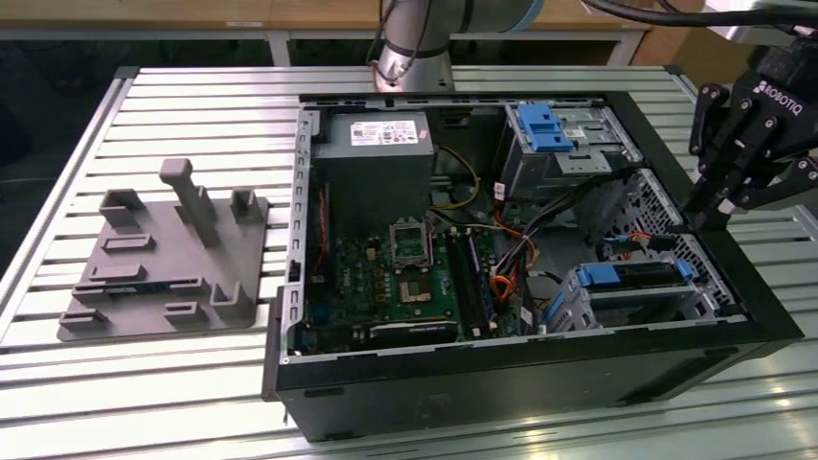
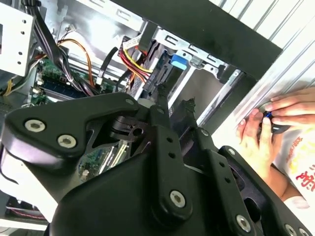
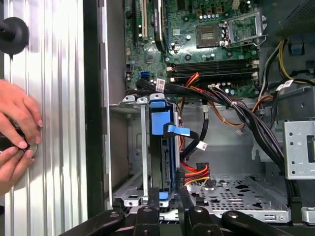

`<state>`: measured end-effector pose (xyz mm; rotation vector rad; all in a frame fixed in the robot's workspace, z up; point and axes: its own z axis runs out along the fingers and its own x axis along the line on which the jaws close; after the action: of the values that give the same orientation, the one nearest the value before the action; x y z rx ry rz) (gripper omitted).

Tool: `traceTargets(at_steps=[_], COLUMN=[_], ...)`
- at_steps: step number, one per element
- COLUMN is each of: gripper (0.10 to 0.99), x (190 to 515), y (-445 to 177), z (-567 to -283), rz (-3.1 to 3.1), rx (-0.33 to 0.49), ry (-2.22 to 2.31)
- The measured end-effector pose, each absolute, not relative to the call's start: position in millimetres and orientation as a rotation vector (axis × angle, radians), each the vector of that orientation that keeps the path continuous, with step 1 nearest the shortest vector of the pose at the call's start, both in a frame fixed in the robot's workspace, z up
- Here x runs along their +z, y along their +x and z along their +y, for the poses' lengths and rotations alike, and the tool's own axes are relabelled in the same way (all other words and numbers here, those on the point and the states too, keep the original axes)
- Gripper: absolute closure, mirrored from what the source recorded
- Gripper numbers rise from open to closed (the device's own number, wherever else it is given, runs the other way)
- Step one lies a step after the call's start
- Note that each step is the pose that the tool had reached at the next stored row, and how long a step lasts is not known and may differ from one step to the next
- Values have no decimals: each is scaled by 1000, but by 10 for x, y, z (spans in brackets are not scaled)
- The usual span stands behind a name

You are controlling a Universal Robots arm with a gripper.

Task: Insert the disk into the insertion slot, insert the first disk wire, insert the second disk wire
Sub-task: 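Insert the first disk wire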

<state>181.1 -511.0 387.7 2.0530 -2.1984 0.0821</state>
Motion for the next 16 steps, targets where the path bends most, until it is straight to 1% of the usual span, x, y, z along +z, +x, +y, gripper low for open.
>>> traceTargets(at_steps=[10, 16], gripper=[792, 792], x=[3714, 3690], y=[1811, 1811], z=[-5062, -5043], rz=[-2241, -2239], rx=[89, 87], ry=[1994, 1990])
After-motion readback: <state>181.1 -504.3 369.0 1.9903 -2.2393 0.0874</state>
